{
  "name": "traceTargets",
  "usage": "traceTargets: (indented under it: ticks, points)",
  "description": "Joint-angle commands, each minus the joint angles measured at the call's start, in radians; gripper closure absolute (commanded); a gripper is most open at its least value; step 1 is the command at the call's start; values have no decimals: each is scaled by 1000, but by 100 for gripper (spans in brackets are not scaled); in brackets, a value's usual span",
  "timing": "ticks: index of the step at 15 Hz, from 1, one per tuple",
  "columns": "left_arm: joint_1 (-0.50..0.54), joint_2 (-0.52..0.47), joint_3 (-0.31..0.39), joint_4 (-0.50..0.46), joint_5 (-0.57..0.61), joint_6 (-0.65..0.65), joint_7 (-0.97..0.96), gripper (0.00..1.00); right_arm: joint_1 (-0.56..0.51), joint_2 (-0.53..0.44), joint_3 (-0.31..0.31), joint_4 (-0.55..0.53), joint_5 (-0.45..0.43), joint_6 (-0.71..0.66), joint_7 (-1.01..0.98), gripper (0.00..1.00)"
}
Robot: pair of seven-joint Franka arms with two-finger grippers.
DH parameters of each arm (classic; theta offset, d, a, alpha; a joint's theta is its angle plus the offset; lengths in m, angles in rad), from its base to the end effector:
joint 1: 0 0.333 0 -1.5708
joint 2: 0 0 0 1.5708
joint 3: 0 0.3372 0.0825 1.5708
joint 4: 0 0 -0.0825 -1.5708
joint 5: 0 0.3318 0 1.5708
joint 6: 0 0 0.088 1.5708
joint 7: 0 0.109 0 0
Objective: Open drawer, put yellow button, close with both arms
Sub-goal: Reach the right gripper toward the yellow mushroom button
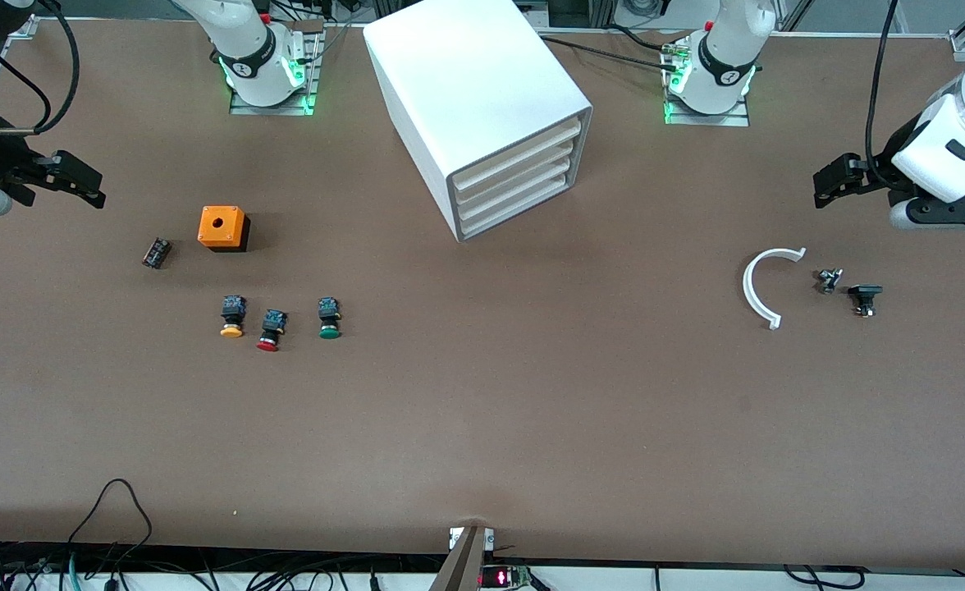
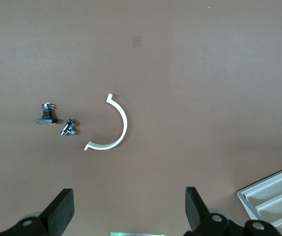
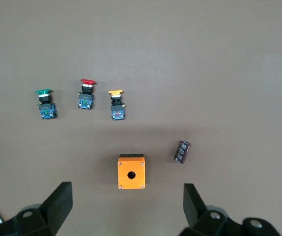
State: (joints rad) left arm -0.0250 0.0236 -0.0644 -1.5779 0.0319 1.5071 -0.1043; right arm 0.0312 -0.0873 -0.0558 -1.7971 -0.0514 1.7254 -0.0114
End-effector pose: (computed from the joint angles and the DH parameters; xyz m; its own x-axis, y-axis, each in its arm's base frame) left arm 0.5003 -0.0407 0.6237 0.9957 0.0171 -0.0905 0.0135 -0.9991 -0.0400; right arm 0.4823 -0.0179 0.6043 0.9999 -0.0052 0.0148 -0.0058 -0.9989 0.0462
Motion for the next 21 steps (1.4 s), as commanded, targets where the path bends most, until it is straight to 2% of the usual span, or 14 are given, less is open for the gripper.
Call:
traceTargets:
  ticks: [1, 12, 15, 21]
  points:
    - [10, 3, 0, 6, -29, -7, 34, 0, 4, 9, 1, 27, -2, -17, -8, 0]
    - [25, 13, -6, 25, -32, -11, 21, 0, 7, 27, 4, 28, -7, -3, -5, 0]
    - [25, 13, -6, 25, -32, -11, 21, 0, 10, 66, 4, 39, -10, 29, -8, 0]
    - [23, 12, -11, 27, -32, -10, 26, 0, 42, 213, 7, 100, -2, 36, -8, 0]
